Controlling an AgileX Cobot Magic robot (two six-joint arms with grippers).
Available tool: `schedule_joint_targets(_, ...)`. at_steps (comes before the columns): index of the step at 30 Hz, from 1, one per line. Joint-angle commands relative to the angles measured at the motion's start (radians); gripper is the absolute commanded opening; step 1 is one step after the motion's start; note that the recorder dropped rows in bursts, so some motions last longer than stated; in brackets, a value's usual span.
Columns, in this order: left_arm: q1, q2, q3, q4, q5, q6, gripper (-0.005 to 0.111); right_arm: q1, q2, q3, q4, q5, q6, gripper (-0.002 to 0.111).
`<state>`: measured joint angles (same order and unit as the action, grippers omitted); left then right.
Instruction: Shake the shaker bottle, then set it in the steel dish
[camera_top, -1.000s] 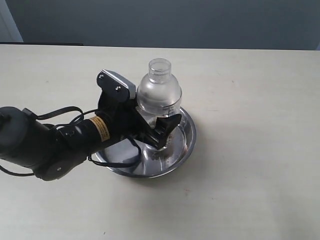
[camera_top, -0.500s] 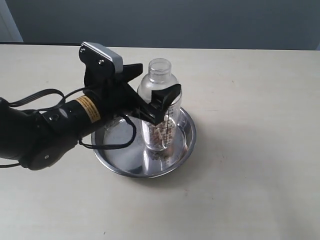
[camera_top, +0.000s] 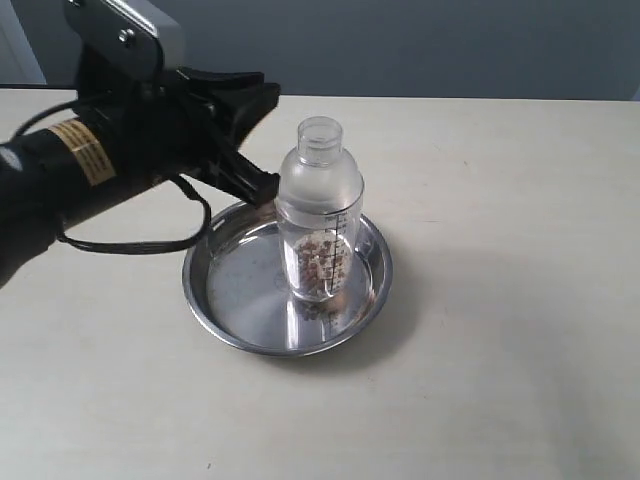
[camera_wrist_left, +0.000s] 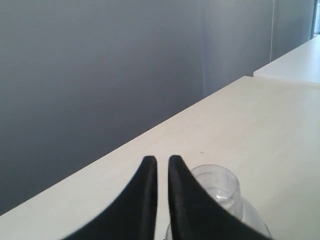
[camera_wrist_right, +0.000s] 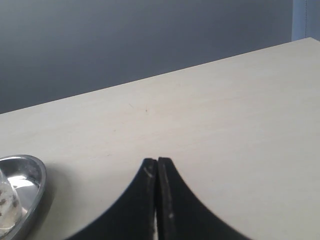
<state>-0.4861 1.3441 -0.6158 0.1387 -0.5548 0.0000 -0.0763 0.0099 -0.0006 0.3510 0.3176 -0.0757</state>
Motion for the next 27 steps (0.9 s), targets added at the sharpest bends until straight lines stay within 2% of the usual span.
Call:
schedule_joint_targets(1,0.005,-0.126,0.004,-0.057,0.184,0.081,0.000,-0.003,-0.005,0.001,-0.002,-0.011,-0.002,-0.001)
schedule_joint_targets(8,0.043,-0.320,0.004,-0.104,0.393,0.115,0.000,-0.003,-0.005,0.001,-0.002,-0.011,-0.002,-0.001)
schedule_joint_targets(14,0.045,-0.486,0.004,-0.104,0.573,0.115,0.000,-0.003,-0.005,0.001,-0.002,-0.011,-0.002,-0.001)
schedule_joint_targets(18,0.045,-0.586,0.004,-0.045,0.743,0.115,0.000,-0.003,-0.005,0.001,-0.002,-0.011,-0.002,-0.001)
schedule_joint_targets(21,0.058,-0.645,0.047,-0.032,0.788,0.107,0.000,-0.003,-0.005,0.001,-0.002,-0.011,-0.002,-0.001)
schedule_joint_targets(27,0.156,-0.863,0.239,-0.124,0.772,0.105,0.000,-0.003,-0.005,0.001,-0.002,-0.011,-0.002,-0.001)
